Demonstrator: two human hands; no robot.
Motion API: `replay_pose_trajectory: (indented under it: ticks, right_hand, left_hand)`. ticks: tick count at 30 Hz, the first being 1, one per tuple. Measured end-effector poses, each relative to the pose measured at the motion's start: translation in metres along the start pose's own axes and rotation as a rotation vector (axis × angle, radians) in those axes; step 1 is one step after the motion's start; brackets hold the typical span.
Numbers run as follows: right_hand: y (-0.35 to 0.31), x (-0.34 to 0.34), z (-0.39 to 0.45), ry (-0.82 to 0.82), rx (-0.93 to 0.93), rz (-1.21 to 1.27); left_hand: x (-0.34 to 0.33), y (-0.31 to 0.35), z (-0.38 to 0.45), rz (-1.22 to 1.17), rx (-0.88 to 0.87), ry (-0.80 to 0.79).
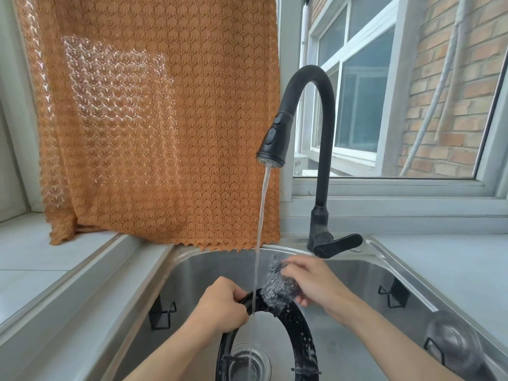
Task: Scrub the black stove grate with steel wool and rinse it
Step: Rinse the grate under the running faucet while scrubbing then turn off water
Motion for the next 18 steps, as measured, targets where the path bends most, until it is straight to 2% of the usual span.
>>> replay_pose_trajectory:
  ticks: [3, 6, 8, 11, 14, 18]
  right_hand:
    - [0.005, -0.030, -0.009, -0.240, -0.033, -0.157]
    - [0.020, -0.052, -0.022, -0.447, -0.101, -0.545]
    - [0.026, -0.048, -0.021, -0.416, -0.148, -0.761]
    - [0.035, -0.025, -0.009, -0.259, -0.222, -0.915]
    - [0.046, -0.006, -0.002, -0.192, -0.253, -0.935]
    - [0.061, -0.002, 0.003, -0.207, -0.291, -0.888]
  left_hand:
    - [0.001, 0.001, 0.000, -0.003, -0.016, 0.016]
    - [0.000, -0.002, 0.003, -0.034, -0.007, 0.016]
    - [0.000, -0.004, 0.004, -0.052, 0.000, 0.013]
    - [-0.001, -0.005, 0.002, -0.053, 0.016, -0.011]
    - [-0.001, -0.005, 0.001, -0.057, 0.032, -0.038]
    - [0.000, -0.003, -0.003, -0.065, 0.045, -0.057]
Point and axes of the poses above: each hand's wrist, its own z-axis towards the middle knuckle, its own x-axis out of the back of the hand, y = z × x, the point moved 7 cm from there along z, towards the middle knuckle, and after that the axes turned 1 degree about y, right-handed, at the moved point
